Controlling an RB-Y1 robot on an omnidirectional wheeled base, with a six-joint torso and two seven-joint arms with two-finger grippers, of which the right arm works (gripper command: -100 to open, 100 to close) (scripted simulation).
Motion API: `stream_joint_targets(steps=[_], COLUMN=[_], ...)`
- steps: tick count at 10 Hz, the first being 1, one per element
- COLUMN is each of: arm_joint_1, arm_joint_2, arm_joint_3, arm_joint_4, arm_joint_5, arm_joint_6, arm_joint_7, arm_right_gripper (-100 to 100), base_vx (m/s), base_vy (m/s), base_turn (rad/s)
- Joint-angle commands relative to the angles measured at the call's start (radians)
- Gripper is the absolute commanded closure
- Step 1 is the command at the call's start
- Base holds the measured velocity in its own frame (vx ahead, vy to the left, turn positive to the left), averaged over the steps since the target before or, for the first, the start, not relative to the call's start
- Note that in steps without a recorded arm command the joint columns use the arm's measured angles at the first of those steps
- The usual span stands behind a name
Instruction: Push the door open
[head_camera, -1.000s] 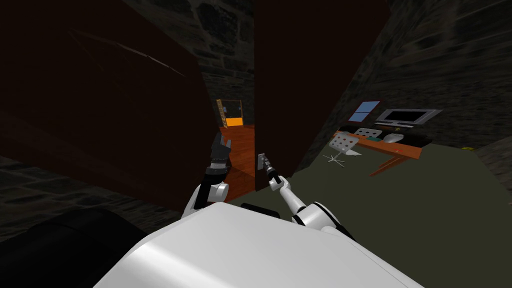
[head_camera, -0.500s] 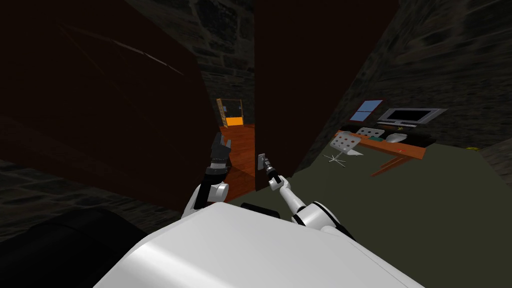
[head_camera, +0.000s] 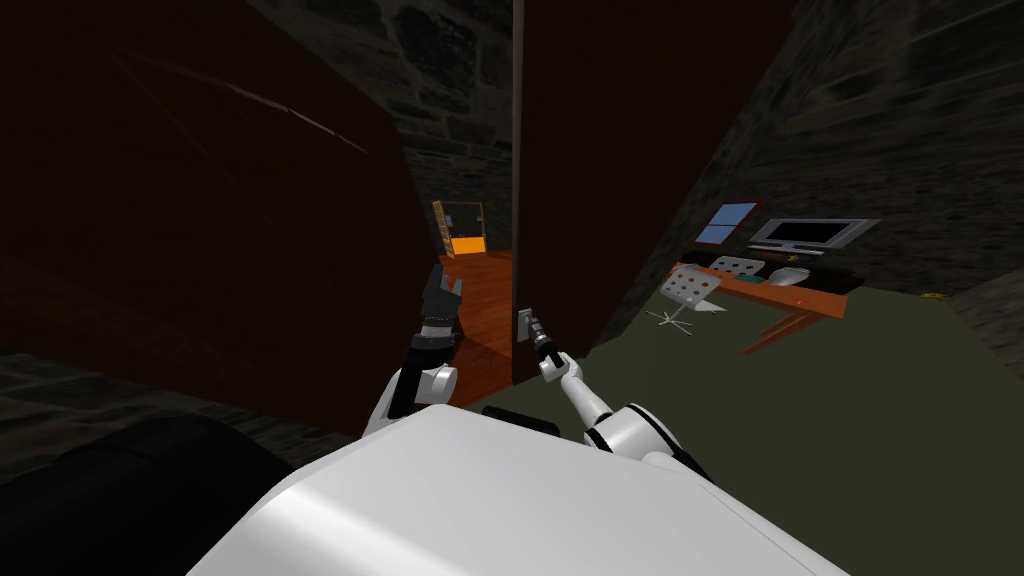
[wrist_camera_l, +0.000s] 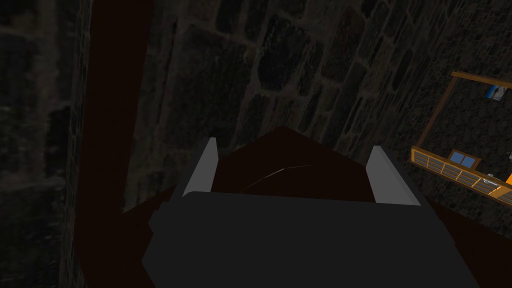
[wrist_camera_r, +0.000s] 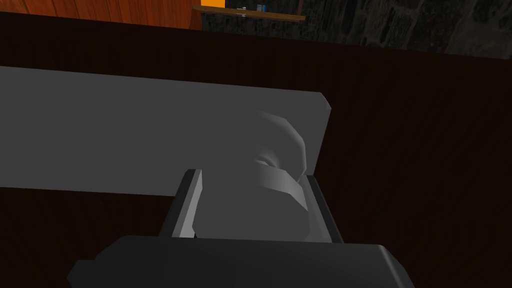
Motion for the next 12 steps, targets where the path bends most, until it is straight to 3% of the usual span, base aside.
stream_joint_targets(steps=[1, 8, 9, 12], arm_joint_1=[0.0, -0.001, 0.017, 0.017], arm_joint_2=[-0.014, -0.035, -0.05, -0.053], arm_joint_3=[-0.015, -0.1, -0.081, -0.077], arm_joint_4=[-0.021, -0.015, -0.045, -0.047], arm_joint_5=[-0.003, -0.025, -0.021, -0.022], arm_joint_6=[0.0, 0.009, 0.027, 0.03], arm_joint_7=[0.011, 0.074, 0.06, 0.056], arm_right_gripper=[100, 100, -100, -100], base_vx=[0.135, 0.138, -0.066, -0.168], base_vy=[0.147, 0.139, 0.042, -0.051], base_turn=[-0.04, -0.075, -0.042, -0.003])
